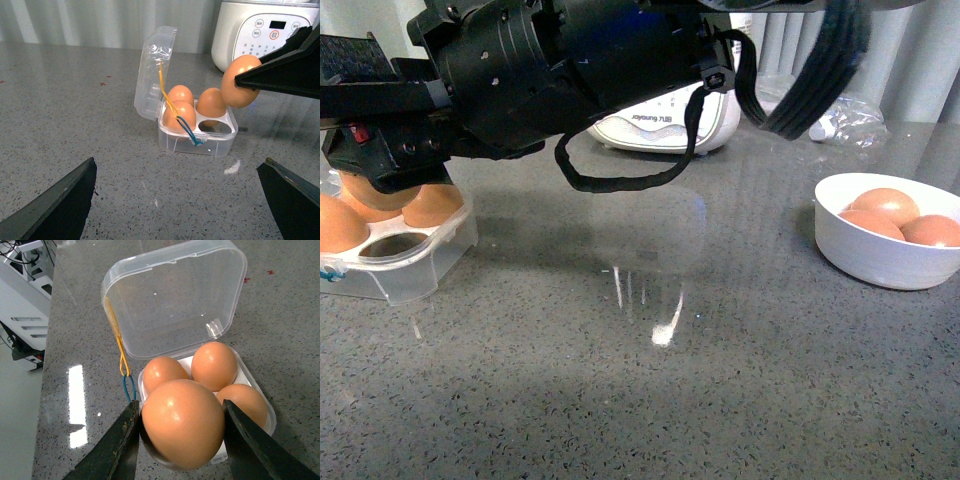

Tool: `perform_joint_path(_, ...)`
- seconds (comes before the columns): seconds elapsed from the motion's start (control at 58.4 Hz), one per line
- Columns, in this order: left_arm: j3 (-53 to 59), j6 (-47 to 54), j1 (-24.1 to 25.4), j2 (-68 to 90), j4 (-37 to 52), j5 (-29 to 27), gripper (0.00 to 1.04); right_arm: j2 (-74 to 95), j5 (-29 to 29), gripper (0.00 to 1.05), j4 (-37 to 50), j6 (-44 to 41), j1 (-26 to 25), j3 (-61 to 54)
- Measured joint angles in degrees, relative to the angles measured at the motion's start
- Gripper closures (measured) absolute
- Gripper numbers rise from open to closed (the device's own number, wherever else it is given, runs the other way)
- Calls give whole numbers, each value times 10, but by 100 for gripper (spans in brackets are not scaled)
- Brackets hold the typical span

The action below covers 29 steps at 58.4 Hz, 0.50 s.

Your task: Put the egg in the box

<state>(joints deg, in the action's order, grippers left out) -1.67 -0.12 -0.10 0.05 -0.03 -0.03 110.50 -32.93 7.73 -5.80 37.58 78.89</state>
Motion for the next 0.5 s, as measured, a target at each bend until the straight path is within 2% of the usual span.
perform_joint_path(0.497,0,0,0,0,0,0,7,27,14,64,-17,-21,16,22)
